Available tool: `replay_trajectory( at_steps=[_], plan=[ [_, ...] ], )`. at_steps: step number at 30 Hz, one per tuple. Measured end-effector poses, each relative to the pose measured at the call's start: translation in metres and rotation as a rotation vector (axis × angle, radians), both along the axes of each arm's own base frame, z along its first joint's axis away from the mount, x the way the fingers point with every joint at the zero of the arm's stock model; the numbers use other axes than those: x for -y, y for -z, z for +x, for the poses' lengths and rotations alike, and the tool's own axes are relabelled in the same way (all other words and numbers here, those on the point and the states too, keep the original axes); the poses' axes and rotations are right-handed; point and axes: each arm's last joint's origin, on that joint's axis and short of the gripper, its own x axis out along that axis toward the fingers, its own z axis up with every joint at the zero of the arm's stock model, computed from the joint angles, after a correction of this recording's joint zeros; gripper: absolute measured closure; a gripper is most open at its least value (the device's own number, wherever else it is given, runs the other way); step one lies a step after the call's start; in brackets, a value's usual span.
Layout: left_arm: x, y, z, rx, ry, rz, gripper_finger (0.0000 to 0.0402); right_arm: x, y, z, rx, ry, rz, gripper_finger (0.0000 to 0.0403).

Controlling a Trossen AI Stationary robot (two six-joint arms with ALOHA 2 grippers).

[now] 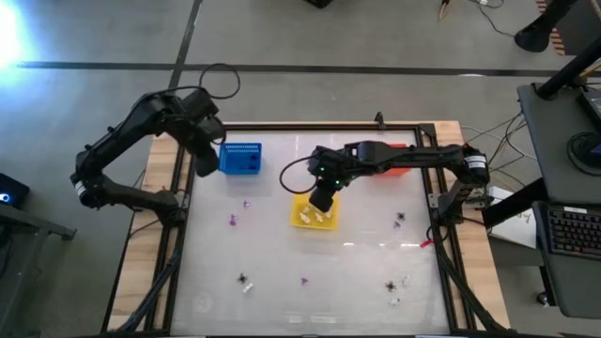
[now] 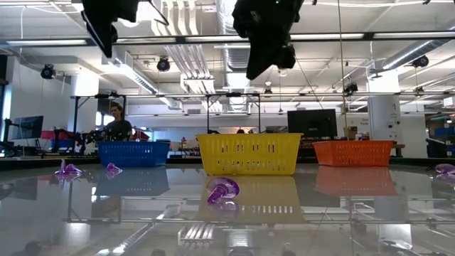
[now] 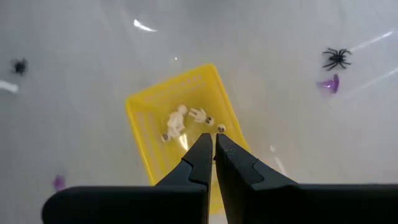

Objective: Sort Halloween decoration
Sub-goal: Put the white skeleton toy into the yellow bin

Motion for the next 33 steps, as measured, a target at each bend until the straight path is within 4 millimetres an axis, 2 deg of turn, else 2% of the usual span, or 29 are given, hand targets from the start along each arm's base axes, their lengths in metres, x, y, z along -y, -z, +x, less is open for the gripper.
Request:
replay_trajectory(
  at_steps=[7,18,24,28,33],
  plan=[
    [0.024,-0.004,-0.001,0.065,0.024,0.005,0.0244,0.000,-0.007,-0.004,-0.036,-0.035,-0.015,0.0390],
    [0.072,0.022,0.011,0.015,0.152,-0.078,0.0244,-0.001,-0.002,-0.018,-0.187,-0.034,0.004,0.0390],
    [0.099,0.025,0.027,0.097,0.111,-0.137,0.0244,-0.002,-0.001,-0.022,-0.230,-0.032,0.011,0.0390],
    [0.119,0.038,0.035,0.090,0.079,-0.184,0.0244,-0.002,0.000,-0.026,-0.268,-0.028,0.018,0.0390],
    [0.141,0.054,0.038,0.066,0.054,-0.155,0.0244,-0.003,-0.005,-0.032,-0.276,0.028,0.041,0.0390]
  ],
)
